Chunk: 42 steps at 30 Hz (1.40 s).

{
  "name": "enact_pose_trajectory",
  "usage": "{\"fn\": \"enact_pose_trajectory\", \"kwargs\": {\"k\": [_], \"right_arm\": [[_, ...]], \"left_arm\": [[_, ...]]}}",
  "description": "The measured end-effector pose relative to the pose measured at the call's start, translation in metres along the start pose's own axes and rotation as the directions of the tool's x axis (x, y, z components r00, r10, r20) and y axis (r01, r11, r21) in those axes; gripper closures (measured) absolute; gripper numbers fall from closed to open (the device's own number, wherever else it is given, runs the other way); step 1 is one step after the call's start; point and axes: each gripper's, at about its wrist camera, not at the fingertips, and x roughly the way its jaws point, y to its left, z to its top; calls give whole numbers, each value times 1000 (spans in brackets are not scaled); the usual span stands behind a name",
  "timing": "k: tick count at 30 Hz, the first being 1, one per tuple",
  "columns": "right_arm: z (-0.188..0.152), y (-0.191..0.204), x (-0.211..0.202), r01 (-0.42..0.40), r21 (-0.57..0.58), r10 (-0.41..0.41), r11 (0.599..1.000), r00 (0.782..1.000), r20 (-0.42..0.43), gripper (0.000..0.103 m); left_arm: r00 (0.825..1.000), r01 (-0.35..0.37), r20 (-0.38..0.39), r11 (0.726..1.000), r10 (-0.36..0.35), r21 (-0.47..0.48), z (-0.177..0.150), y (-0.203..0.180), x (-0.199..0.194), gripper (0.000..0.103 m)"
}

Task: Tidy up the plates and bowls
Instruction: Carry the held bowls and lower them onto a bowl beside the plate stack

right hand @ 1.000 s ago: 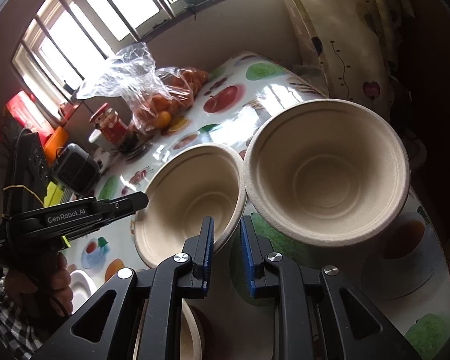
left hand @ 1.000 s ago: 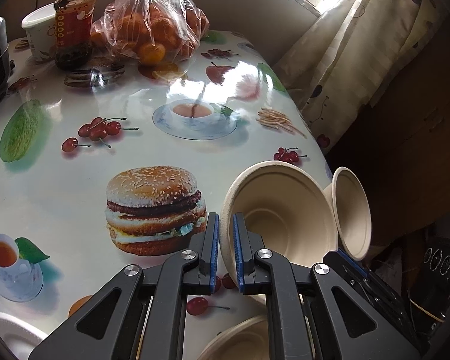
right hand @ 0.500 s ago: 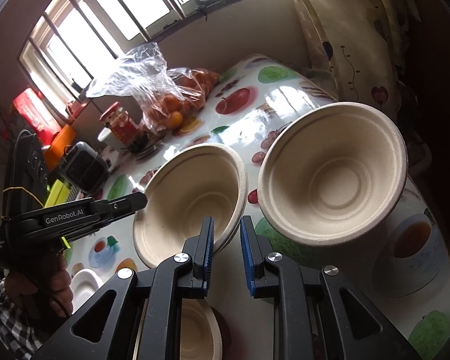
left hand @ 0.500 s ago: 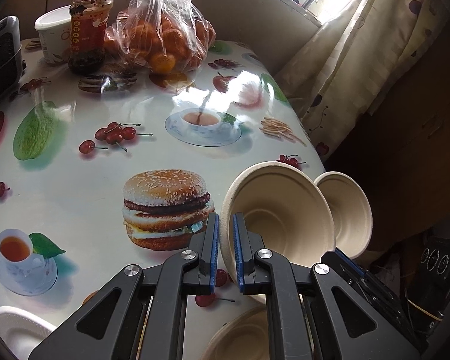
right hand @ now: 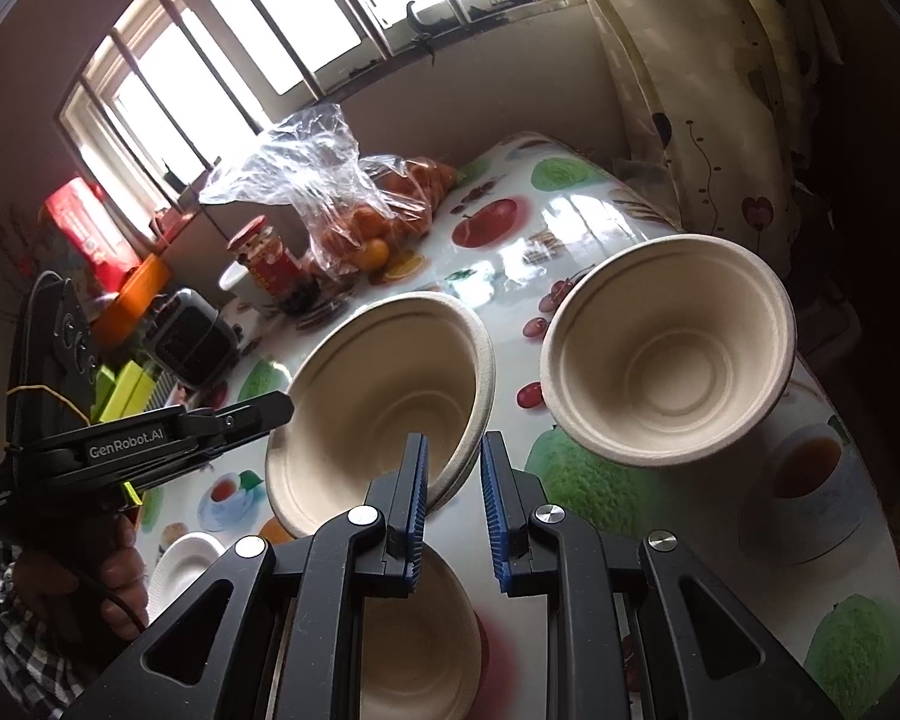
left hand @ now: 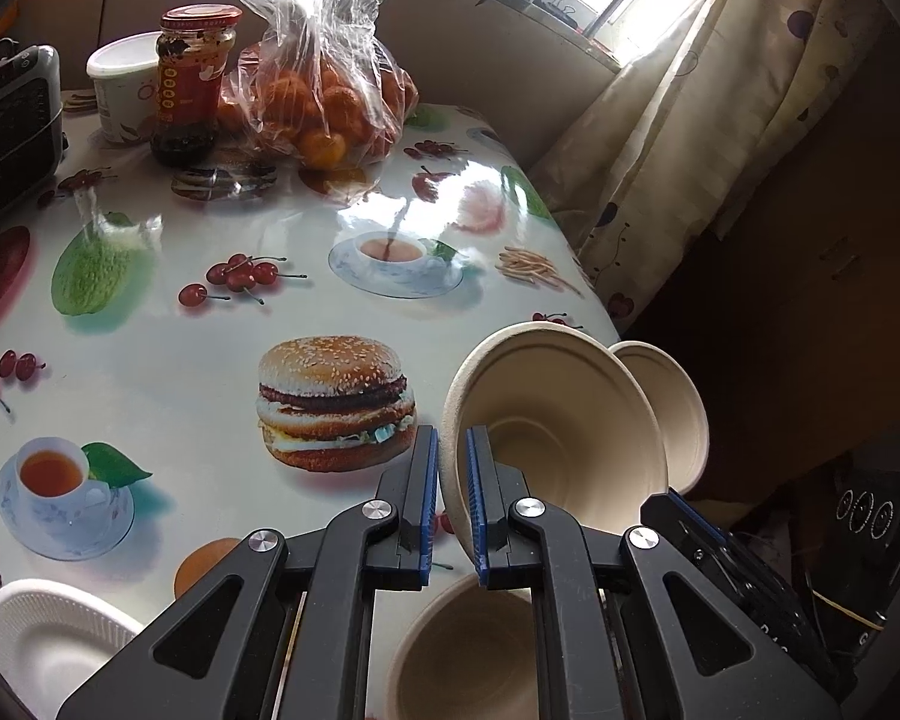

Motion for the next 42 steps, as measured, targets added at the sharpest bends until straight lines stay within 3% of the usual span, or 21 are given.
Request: {"fn": "enact_pose_trajectory", "kwargs": {"k": [21, 42], "right_arm": [[-33, 21, -44, -15, -19, 15, 1000, 999, 40, 85], [-67, 24, -51, 0, -11, 0, 1000, 1000, 18, 85]], "left_arm": [[998, 39, 42, 999, -40, 19, -43, -2, -49, 93], [1000, 14, 17, 999, -14, 34, -79, 5, -56, 93]]}}
